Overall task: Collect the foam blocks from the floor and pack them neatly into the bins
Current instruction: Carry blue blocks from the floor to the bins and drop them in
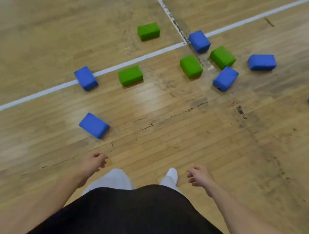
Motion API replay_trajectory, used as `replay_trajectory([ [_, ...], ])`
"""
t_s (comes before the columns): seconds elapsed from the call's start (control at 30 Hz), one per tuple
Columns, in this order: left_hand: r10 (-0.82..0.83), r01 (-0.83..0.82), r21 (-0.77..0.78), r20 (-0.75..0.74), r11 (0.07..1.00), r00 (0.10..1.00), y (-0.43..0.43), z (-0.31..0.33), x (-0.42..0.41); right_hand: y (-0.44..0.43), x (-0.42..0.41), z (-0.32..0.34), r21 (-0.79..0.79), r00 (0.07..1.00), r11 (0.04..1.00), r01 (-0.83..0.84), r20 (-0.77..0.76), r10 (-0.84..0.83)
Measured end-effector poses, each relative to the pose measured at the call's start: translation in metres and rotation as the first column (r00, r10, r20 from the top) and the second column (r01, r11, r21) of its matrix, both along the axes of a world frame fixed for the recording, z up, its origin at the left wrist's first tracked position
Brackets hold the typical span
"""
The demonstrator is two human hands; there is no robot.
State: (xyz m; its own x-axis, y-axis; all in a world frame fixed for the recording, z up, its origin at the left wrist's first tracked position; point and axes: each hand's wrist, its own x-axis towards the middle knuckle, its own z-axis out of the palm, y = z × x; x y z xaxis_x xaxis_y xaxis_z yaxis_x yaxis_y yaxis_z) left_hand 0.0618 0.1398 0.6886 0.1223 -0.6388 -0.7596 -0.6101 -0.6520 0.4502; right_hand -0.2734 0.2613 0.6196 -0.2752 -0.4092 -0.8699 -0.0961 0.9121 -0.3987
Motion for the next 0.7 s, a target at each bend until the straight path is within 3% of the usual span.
replay_trajectory([
  [0.13,0.195,-0.193,-0.060,0.026,0.979,0.980,-0.012,-0.007,0.024,-0.072,0.007,-0.004,0.012,0.984,0.984,-0.176,-0.015,0.176],
  [0.33,0.418,-0.418,-0.003,-0.036,0.908,0.908,-0.041,-0.034,0.087,-0.160,0.062,-0.009,0.050,0.922,0.925,-0.377,-0.076,0.380],
  [0.47,0.487,-0.485,0.038,-0.072,0.874,0.871,-0.083,-0.050,0.157,-0.229,0.136,-0.006,0.120,0.860,0.867,-0.484,-0.116,0.497],
  [0.7,0.543,-0.538,0.078,-0.092,0.840,0.835,-0.157,-0.045,0.257,-0.354,0.247,0.010,0.039,0.799,0.805,-0.592,-0.097,0.593],
])
